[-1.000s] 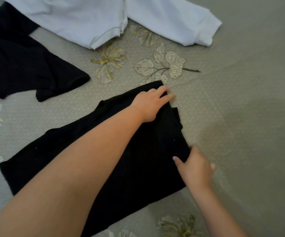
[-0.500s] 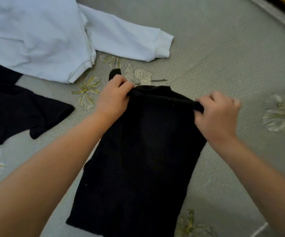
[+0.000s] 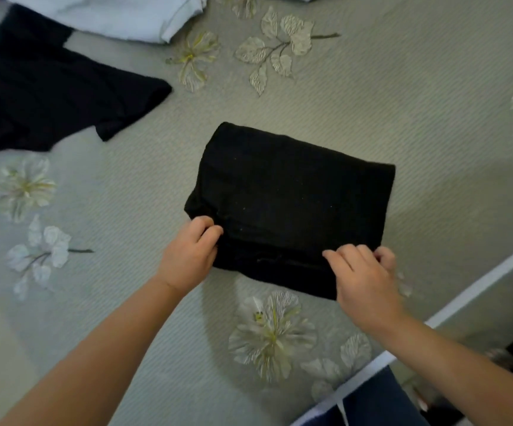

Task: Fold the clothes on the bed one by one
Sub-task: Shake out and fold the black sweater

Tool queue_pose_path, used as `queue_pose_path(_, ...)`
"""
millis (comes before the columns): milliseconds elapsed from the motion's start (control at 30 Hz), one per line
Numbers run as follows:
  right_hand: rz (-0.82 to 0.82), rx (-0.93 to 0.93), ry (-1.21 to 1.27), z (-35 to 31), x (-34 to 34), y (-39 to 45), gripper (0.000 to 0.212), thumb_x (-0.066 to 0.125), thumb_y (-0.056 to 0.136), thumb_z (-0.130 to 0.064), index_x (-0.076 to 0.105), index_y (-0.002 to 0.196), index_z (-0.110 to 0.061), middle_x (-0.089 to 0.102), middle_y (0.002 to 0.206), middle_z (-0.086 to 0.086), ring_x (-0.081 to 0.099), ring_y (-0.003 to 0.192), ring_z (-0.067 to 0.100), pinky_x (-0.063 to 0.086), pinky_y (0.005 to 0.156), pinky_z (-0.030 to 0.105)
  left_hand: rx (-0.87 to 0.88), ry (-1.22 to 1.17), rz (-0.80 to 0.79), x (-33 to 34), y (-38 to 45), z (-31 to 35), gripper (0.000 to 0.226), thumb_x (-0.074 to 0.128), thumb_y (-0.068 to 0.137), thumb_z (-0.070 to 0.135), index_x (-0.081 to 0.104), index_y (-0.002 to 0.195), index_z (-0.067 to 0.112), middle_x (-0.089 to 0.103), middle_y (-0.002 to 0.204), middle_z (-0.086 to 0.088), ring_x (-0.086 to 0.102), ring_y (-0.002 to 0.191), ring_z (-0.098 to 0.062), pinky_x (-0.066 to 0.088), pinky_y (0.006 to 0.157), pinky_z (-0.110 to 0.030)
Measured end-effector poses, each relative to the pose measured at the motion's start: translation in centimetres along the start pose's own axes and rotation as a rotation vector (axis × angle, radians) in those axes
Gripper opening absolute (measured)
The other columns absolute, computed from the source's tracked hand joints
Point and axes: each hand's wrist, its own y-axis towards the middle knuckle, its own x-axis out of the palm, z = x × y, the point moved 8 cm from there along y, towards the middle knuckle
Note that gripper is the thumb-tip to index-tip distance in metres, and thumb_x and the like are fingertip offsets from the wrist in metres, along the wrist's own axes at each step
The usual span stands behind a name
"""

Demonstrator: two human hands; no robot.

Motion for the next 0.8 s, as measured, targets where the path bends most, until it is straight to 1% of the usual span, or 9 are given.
queue_pose_path(67,-0.030,-0.003,-0.019,-1.0,1.9,-2.3,0.037,0.043,0.066,0.003,0.072,0.086,-0.006,0.063,0.070,0.004,0.058,0.066,0.021,0.025,0.071,0.033,-0.049,0.005,-0.041,2.0,-2.9,-0.2,0.015,0.061,0.070,-0.008,0.064,0.084,-0.014,0.061,0.083,-0.024,0.060,0.061,-0.036,0.052,0.047,-0.032)
queue_pose_path(100,-0.048,0.005,-0.025,-1.3,2.7,-3.0,0.035,0.046,0.066,0.002,0.072,0.088,-0.005,0.064,0.072,0.005,0.057,0.068,0.021,0.027,0.074,0.034,-0.091,0.006,-0.076,2.9,-3.7,-0.5,0.025,0.069,0.062,-0.015,0.064,0.086,-0.014,0.062,0.084,-0.027,0.061,0.061,-0.038,0.054,0.050,-0.036)
queue_pose_path(200,-0.158,0.031,-0.095,-2.3,4.9,-4.5,0.048,0.079,0.047,-0.001,0.070,0.094,-0.002,0.067,0.080,0.008,0.065,0.071,0.024,0.045,0.082,0.044,-0.166,0.079,-0.156,4.8,-5.7,-1.2,0.045,0.076,0.052,-0.015,0.064,0.095,-0.013,0.063,0.096,-0.030,0.060,0.066,-0.044,0.054,0.062,-0.047)
queue_pose_path(300,-0.234,0.085,-0.122,-2.6,5.2,-4.6,0.061,0.089,0.041,-0.020,0.069,0.095,-0.001,0.068,0.090,0.011,0.067,0.083,0.028,0.045,0.087,0.051,-0.240,0.164,-0.077,4.6,-6.8,-1.7,0.053,0.077,0.053,-0.007,0.064,0.104,0.000,0.062,0.107,-0.024,0.057,0.077,-0.042,0.049,0.069,-0.047)
queue_pose_path(467,-0.320,0.056,-0.182,-3.7,5.8,-3.1,0.096,0.088,0.036,-0.045,0.060,0.117,-0.001,0.058,0.123,0.021,0.055,0.114,0.038,0.035,0.090,0.063,0.012,0.354,0.098,4.2,-6.3,1.9,0.077,0.078,0.053,0.008,0.045,0.122,0.020,0.044,0.124,-0.010,0.044,0.113,-0.029,0.034,0.095,-0.044)
queue_pose_path(533,-0.394,0.036,-0.213,-3.7,6.7,-2.6,0.101,0.083,0.037,-0.057,0.059,0.119,-0.004,0.056,0.126,0.021,0.053,0.116,0.036,0.040,0.090,0.060,0.019,0.341,-0.018,5.0,-4.5,2.1,0.085,0.076,0.056,0.002,0.042,0.132,0.015,0.049,0.132,-0.017,0.042,0.125,-0.038,0.033,0.103,-0.052)
queue_pose_path(600,-0.450,0.019,-0.228,-3.2,7.6,-2.3,0.099,0.078,0.040,-0.064,0.061,0.117,-0.005,0.058,0.123,0.021,0.056,0.114,0.035,0.045,0.088,0.055,-0.024,0.355,-0.184,6.2,-3.2,1.2,0.088,0.066,0.075,0.003,0.010,0.142,0.013,0.030,0.146,-0.021,0.011,0.137,-0.036,0.006,0.110,-0.046)
queue_pose_path(667,-0.460,0.017,-0.212,-2.4,8.2,-2.0,0.092,0.082,0.043,-0.056,0.062,0.115,-0.002,0.059,0.120,0.023,0.058,0.111,0.036,0.048,0.085,0.052,-0.007,0.341,-0.247,7.8,-2.6,0.1,0.076,0.043,0.093,0.010,-0.023,0.130,0.018,0.000,0.154,-0.013,-0.015,0.138,-0.029,-0.022,0.104,-0.035)
queue_pose_path(800,-0.376,0.071,-0.149,-1.5,8.2,-1.2,0.073,0.089,0.040,-0.003,0.063,0.108,0.006,0.062,0.112,0.027,0.061,0.103,0.037,0.051,0.081,0.047,-0.054,0.247,-0.303,8.7,-1.9,-0.3,0.066,0.032,0.097,0.009,-0.022,0.133,0.020,-0.005,0.155,-0.007,-0.009,0.142,-0.025,-0.020,0.105,-0.031)
